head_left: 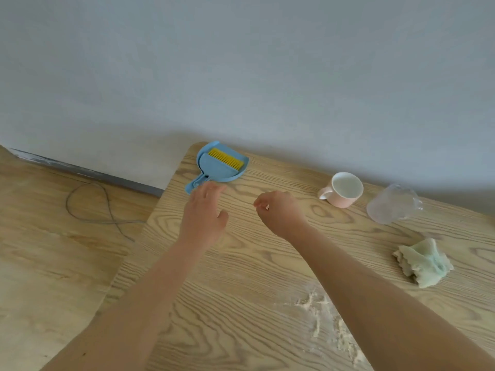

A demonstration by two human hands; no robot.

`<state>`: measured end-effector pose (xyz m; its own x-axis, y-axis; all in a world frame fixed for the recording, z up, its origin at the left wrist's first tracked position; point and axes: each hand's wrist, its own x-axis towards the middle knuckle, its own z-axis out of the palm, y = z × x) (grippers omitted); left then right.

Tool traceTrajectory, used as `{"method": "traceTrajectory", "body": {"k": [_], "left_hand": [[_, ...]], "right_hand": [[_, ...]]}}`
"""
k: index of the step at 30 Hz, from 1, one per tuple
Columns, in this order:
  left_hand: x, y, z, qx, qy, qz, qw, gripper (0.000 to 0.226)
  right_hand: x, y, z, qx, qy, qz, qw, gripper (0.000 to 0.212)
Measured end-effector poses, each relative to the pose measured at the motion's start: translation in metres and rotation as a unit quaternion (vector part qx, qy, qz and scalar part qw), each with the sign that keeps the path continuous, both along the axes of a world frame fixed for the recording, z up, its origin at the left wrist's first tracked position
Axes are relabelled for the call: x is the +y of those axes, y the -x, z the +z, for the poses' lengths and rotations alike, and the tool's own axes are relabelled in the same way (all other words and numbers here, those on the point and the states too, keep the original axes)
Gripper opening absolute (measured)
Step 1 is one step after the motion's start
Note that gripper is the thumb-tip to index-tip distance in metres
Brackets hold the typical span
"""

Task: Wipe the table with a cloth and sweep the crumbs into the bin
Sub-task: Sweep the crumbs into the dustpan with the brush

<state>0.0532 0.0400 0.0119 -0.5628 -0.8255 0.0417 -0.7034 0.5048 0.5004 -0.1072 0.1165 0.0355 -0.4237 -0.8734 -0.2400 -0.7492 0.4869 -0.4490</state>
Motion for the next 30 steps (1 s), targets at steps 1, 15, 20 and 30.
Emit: {"method": "traceTrajectory", "body": {"k": [1,15,20,30], "left_hand": [[-0.012,-0.004,-0.003,-0.008,0.008,0.011,1.0,0.058],[-0.099,0.009,-0.043,-0.075,-0.118,0.04,0.989,0.068],[-0.1,0.015,-0.05,-0.066,-0.124,0.029,0.99,0.061],[-0.045,0.01,-0.033,0.098,-0.086,0.004,0.991,0.046]], "right_hand": [[-0.008,-0.004,0.0,0.001,-0.001,0.001,1.0,0.029],[-0.036,-0.006,-0.005,-0.011,-0.023,-0.076,0.997,0.026],[-0.025,-0.004,-0.006,-0.028,-0.021,-0.105,0.994,0.025],[-0.001,-0.016,0.013,-0.005,0.017,-0.111,0.994,0.03]]}}
